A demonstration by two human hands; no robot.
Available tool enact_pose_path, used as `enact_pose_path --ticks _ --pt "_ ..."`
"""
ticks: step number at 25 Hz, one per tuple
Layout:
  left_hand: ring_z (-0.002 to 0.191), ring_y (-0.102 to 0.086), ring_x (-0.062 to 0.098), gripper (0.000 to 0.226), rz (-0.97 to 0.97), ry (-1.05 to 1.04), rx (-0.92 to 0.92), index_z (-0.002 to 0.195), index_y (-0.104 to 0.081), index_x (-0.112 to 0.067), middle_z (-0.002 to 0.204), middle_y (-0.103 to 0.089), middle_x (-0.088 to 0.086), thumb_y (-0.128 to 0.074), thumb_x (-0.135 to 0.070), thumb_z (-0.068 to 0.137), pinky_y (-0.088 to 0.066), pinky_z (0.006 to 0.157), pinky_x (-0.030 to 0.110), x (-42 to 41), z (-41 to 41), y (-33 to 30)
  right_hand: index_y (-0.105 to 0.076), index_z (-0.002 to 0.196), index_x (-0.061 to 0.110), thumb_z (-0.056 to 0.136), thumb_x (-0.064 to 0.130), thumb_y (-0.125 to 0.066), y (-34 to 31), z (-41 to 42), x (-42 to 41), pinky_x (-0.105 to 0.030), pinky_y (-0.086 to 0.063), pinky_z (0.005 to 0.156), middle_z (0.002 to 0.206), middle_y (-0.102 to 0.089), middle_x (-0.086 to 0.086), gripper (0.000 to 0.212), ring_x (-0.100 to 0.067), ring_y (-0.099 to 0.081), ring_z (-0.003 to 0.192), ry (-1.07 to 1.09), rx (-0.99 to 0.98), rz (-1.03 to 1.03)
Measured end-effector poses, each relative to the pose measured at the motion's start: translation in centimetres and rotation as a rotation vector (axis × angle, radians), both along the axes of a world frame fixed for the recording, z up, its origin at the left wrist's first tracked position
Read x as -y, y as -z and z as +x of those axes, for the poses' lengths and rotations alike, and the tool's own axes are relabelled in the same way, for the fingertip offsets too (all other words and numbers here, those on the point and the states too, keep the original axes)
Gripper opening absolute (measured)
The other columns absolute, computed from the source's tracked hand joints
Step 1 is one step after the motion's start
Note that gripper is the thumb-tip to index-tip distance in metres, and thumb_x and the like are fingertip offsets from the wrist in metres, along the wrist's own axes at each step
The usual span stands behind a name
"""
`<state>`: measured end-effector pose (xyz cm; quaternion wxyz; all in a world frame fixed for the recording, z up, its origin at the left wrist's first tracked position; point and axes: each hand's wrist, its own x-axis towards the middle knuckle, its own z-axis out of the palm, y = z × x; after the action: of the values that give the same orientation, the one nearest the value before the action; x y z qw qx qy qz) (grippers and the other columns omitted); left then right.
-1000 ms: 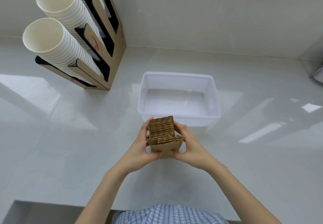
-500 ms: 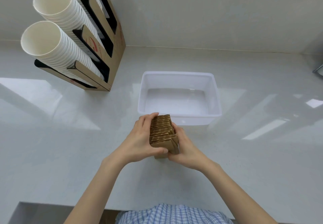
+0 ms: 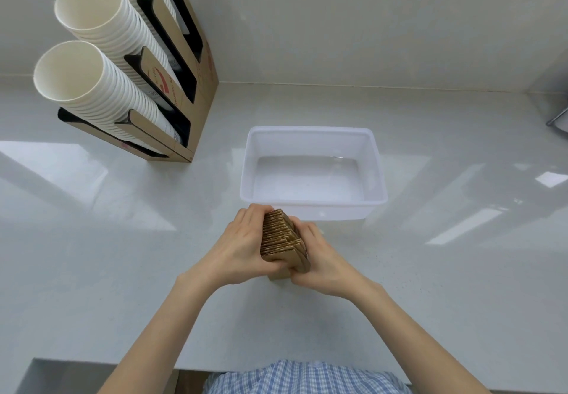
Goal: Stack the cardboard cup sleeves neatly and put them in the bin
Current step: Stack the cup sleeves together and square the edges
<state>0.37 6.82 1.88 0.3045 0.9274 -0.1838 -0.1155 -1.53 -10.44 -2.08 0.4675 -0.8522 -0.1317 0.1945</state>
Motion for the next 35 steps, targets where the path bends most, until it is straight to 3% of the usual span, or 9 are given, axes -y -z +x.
enact_pose_path --ticks 5,10,13,18,20,24,27,30,35 --pt "0.098 -0.044 0.013 0.075 -0.092 -0.131 -0.096 0.113 -0.031 -0.027 0.100 -0.045 -0.009 -0.074 -0.041 0.053 -0.037 0.078 0.024 -1.6 -0.8 0.9 -0.008 0.145 0.023 0.070 0.022 -0.071 1.0 0.5 0.2 -0.018 -0.028 0.102 0.142 -0.026 0.002 0.098 -0.010 -0.032 0.130 -0.041 -0.066 -0.044" --pt "0.085 -0.058 0.002 0.067 -0.273 -0.278 -0.226 0.101 -0.032 -0.037 0.093 -0.056 -0.011 -0.075 -0.038 0.049 -0.046 0.074 0.019 -4.2 -2.0 1.4 -0.008 0.144 0.025 0.069 0.016 -0.071 1.5 1.0 -0.3 -0.031 -0.037 0.107 0.142 -0.032 0.000 0.098 -0.015 -0.041 0.125 -0.062 -0.157 -0.017" --pt "0.081 -0.057 -0.006 0.063 -0.347 -0.294 -0.264 0.098 -0.035 -0.039 0.091 -0.059 -0.009 -0.077 -0.033 0.051 -0.046 0.067 0.009 -5.0 -2.5 1.6 -0.025 0.133 0.025 0.068 0.011 -0.070 1.7 1.0 -0.7 -0.023 -0.044 0.095 0.126 -0.050 0.004 0.080 -0.013 -0.055 0.110 -0.016 -0.180 0.044" --pt "0.104 -0.053 0.013 0.064 -0.463 -0.302 -0.326 0.105 -0.040 -0.038 0.108 -0.058 0.001 -0.073 -0.042 0.051 -0.044 0.090 0.028 -4.6 -2.9 2.4 -0.032 0.119 0.033 0.069 0.004 -0.066 1.4 0.2 0.8 -0.008 -0.046 0.076 0.112 -0.055 0.008 0.067 0.004 -0.056 0.097 0.059 -0.252 0.119" --pt "0.114 -0.045 0.003 0.065 -0.455 -0.276 -0.331 0.107 -0.037 -0.047 0.117 -0.052 -0.006 -0.072 -0.047 0.051 -0.037 0.096 0.024 -3.7 -3.0 2.9 -0.031 0.120 0.038 0.070 0.001 -0.064 1.0 -0.4 2.2 -0.010 -0.046 0.077 0.111 -0.055 0.008 0.070 0.008 -0.056 0.095 0.124 -0.253 0.154" --pt "0.116 -0.034 -0.011 0.063 -0.436 -0.202 -0.307 0.103 -0.033 -0.061 0.115 -0.041 -0.031 -0.072 -0.040 0.058 -0.032 0.091 0.013 -0.9 -2.4 3.4 -0.029 0.133 0.029 0.073 -0.006 -0.060 0.5 -1.4 4.7 -0.023 -0.043 0.097 0.121 -0.051 0.001 0.076 -0.011 -0.052 0.112 0.273 -0.218 0.201" --pt "0.116 -0.044 -0.001 0.070 -0.425 -0.149 -0.269 0.114 -0.032 -0.055 0.120 -0.048 -0.025 -0.076 -0.030 0.065 -0.037 0.097 0.012 0.3 -1.6 3.8 -0.028 0.136 0.027 0.075 -0.002 -0.061 -0.1 -1.6 6.0 -0.011 -0.039 0.097 0.126 -0.044 0.008 0.075 -0.001 -0.043 0.122 0.304 -0.155 0.182" --pt "0.115 -0.044 0.001 0.092 -0.365 -0.132 -0.260 0.138 -0.017 -0.029 0.127 -0.043 -0.015 -0.076 -0.026 0.067 -0.030 0.091 -0.002 0.9 -1.0 4.6 -0.025 0.138 0.027 0.076 -0.001 -0.061 0.0 -1.4 6.4 0.003 -0.034 0.091 0.126 -0.037 0.013 0.077 0.021 -0.035 0.116 0.305 -0.104 0.128" --pt "0.135 -0.023 0.019 0.111 -0.272 -0.084 -0.221 0.140 0.007 -0.008 0.143 -0.024 0.002 -0.075 -0.025 0.068 -0.016 0.102 0.015 1.6 -1.4 6.1 -0.009 0.144 0.020 0.076 -0.002 -0.060 1.9 -2.1 5.3 -0.003 -0.029 0.097 0.134 -0.029 0.008 0.088 -0.012 -0.040 0.127 0.291 -0.147 0.078"
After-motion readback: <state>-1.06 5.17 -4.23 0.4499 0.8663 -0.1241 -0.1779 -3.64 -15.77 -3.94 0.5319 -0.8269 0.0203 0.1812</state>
